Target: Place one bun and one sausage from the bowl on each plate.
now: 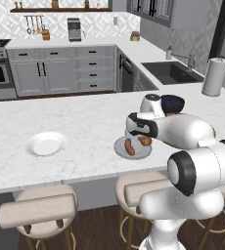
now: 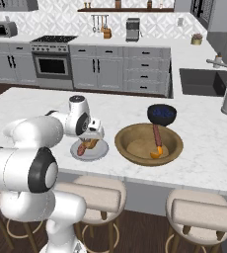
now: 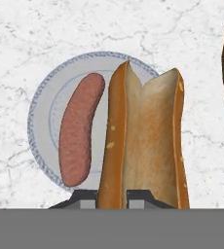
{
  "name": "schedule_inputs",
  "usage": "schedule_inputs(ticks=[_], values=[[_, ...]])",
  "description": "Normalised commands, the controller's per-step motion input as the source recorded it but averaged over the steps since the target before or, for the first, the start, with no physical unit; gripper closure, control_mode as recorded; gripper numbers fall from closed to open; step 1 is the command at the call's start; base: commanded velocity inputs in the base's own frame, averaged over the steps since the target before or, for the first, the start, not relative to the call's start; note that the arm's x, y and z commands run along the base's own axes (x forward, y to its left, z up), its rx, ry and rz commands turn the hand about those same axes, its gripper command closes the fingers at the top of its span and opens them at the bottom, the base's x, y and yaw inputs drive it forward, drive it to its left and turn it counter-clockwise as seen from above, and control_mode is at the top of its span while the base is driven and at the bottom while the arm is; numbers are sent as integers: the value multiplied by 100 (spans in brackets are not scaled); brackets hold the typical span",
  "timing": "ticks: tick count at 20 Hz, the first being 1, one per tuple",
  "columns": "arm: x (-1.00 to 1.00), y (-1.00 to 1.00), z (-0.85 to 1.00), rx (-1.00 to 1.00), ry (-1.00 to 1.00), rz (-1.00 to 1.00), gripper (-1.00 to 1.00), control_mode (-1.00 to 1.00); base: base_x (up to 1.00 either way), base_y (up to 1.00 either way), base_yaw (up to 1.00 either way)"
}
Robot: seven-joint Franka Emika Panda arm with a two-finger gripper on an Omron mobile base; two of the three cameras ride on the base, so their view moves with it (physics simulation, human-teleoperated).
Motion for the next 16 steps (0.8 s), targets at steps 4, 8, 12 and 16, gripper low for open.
schedule_inputs(ticks=[4,8,12,16], values=[[39,0,-29,0,0,0,100,-100,0,0,0],[26,0,-49,0,0,0,100,-100,0,0,0],[2,0,-45,0,-1,0,100,-100,0,0,0],[13,0,-27,0,0,0,100,-100,0,0,0]])
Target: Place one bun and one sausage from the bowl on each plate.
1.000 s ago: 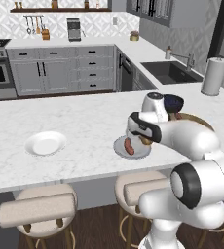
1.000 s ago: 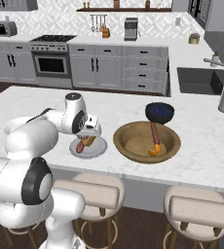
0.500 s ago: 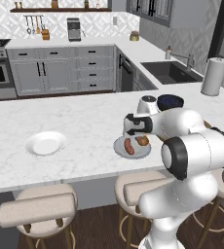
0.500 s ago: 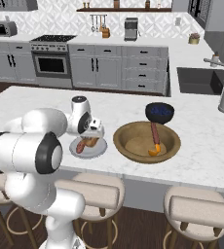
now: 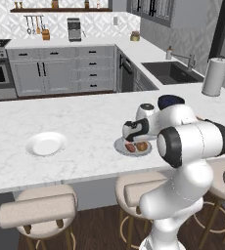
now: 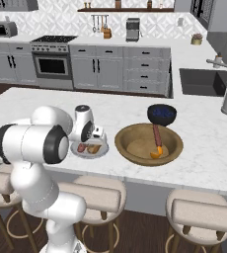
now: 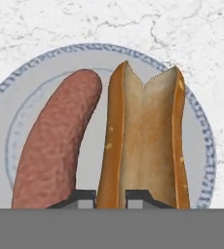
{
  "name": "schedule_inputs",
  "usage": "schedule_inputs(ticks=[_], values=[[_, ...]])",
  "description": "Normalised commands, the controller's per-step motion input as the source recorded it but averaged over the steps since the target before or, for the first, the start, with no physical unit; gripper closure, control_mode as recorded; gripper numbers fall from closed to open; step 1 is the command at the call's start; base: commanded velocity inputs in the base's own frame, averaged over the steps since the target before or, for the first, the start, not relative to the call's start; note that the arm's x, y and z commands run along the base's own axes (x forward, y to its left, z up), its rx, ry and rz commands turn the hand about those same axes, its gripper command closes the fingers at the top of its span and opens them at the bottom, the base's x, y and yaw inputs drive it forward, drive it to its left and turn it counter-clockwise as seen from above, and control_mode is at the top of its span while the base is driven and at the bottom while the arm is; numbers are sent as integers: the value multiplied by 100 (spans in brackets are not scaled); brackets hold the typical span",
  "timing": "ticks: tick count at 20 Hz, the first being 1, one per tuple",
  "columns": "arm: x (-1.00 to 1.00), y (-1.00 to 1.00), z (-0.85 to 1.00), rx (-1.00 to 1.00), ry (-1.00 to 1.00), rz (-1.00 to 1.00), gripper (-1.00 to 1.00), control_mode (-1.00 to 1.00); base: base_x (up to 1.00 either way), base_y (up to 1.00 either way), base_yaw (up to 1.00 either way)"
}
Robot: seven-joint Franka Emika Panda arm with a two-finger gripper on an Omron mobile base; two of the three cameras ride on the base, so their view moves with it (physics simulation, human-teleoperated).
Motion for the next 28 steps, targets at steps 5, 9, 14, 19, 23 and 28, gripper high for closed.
schedule_inputs(ticks=[5,9,14,19,23,28], values=[[16,0,-2,0,-3,0,-100,-100,0,0,0],[-1,0,1,0,-3,0,-100,-100,0,0,0],[-37,0,51,0,-10,0,-100,-100,0,0,0],[-47,-8,72,0,-6,0,-100,-100,0,0,0],[-19,-26,84,0,-2,0,-100,-100,0,0,0],[12,-51,45,0,0,0,-100,-100,0,0,0]])
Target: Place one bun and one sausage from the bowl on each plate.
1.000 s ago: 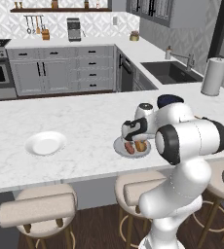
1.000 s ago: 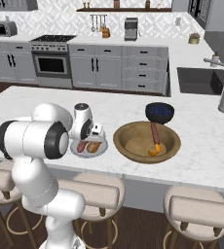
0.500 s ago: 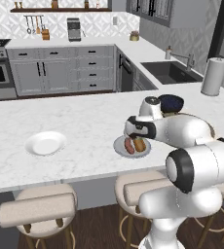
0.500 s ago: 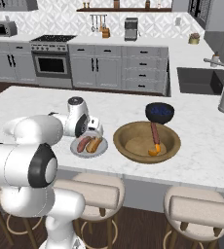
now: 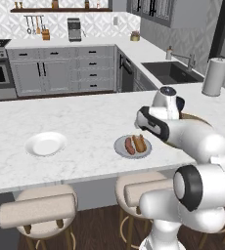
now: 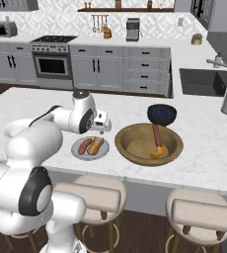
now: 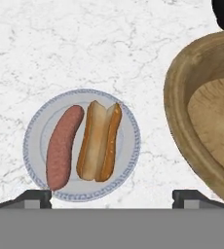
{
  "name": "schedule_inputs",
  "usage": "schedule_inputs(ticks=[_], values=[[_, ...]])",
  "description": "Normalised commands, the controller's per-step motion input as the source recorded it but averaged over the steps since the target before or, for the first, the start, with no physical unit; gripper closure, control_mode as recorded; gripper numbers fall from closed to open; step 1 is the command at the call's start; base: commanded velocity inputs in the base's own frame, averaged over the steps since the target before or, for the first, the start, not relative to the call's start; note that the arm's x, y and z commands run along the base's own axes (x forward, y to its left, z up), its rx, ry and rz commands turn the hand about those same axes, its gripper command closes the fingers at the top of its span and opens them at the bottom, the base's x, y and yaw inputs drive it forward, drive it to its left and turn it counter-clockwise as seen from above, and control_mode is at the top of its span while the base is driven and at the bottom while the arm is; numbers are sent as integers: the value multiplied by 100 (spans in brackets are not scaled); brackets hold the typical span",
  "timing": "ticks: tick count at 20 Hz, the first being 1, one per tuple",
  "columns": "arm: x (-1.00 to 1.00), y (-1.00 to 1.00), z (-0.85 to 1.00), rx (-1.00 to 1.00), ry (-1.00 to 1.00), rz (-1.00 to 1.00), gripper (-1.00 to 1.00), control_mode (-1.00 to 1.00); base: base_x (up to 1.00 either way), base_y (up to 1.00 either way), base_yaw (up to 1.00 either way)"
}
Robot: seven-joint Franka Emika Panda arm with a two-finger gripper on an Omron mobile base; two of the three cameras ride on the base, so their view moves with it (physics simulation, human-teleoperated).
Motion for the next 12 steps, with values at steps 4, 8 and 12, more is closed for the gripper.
schedule_inputs(ticks=[4,8,12], values=[[12,-79,0,0,-1,0,-100,-100,0,0,0],[18,-68,0,0,0,0,-100,-100,0,0,0],[23,-58,0,0,0,0,-100,-100,0,0,0]])
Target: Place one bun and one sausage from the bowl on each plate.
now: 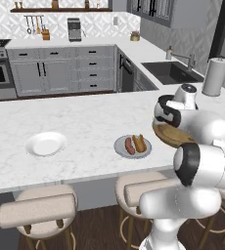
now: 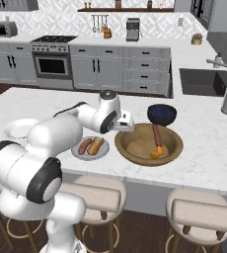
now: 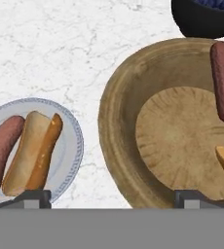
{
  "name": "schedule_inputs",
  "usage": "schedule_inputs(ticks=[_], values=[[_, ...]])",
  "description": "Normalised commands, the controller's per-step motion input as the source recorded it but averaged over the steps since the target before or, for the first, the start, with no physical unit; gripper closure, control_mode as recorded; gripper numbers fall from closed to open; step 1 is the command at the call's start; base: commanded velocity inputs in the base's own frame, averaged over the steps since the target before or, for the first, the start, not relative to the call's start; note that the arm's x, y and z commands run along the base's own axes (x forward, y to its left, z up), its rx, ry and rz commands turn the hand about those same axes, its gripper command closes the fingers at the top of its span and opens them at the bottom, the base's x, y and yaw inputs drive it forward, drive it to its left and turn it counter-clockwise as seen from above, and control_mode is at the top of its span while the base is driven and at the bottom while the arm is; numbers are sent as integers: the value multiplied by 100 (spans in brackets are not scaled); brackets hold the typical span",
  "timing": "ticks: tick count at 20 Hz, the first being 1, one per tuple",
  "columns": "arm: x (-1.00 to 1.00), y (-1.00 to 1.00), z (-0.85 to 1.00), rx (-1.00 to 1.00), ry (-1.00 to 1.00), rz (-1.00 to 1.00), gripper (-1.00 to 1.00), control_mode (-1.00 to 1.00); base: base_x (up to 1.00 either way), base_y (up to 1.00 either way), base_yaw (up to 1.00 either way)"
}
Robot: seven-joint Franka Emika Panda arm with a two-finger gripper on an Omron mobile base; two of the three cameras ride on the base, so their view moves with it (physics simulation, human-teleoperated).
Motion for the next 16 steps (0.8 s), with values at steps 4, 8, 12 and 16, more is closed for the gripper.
schedule_inputs(ticks=[4,8,12,16], values=[[30,-49,0,0,0,0,-100,-100,0,0,0],[31,-39,0,0,0,0,-100,-100,0,0,0],[29,-33,0,0,0,0,-100,-100,0,0,0],[27,-25,-7,0,0,0,-100,-100,0,0,0]])
